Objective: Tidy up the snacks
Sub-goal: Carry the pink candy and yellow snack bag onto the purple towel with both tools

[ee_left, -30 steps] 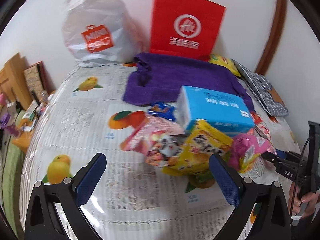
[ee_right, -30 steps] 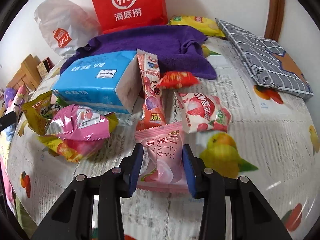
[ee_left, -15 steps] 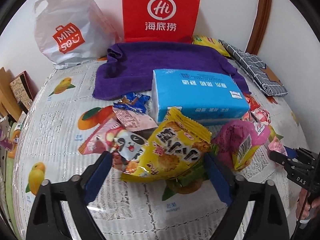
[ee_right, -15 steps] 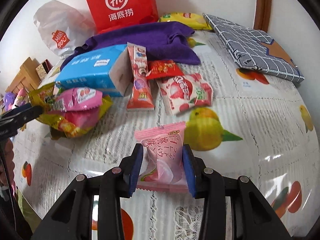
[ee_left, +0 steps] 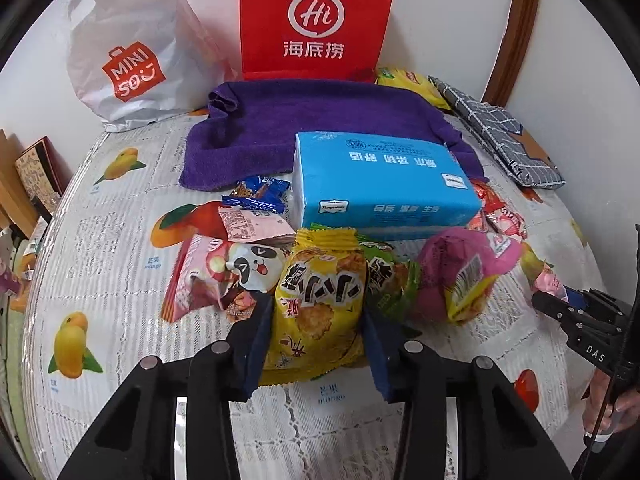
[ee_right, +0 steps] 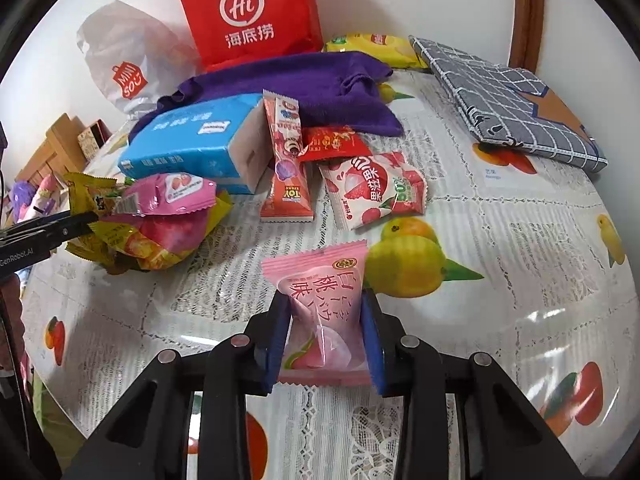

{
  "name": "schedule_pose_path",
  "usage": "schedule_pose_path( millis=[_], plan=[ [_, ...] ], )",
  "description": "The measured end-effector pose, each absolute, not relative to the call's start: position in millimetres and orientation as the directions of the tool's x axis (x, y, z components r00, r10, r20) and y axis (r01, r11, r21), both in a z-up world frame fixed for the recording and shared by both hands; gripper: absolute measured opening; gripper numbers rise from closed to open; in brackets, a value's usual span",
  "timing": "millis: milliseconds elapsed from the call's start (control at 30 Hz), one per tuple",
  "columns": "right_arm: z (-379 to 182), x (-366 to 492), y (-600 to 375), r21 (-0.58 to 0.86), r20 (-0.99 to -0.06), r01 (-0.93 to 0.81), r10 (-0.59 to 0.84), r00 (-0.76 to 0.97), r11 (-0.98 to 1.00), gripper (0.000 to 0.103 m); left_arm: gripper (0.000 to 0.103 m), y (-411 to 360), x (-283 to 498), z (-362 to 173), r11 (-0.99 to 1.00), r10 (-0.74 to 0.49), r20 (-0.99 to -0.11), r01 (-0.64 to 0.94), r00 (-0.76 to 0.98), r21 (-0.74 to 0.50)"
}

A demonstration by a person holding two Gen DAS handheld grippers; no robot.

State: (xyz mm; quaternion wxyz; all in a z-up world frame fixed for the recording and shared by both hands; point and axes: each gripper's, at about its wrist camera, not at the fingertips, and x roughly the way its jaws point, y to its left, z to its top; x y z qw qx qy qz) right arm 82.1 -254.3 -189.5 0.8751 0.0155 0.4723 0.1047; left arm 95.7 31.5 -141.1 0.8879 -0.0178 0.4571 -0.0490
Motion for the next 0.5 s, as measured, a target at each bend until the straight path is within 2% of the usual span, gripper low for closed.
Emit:
schedule_pose_path(
  millis=[500],
  plan=[
    [-144, 48, -261, 0.162, -0.764, -0.152, 0.221, 0.606, 0.975, 0.034, 0.040, 41, 49, -108, 0.992, -0.115, -0.776, 0.026, 0.621, -0.126]
  ],
)
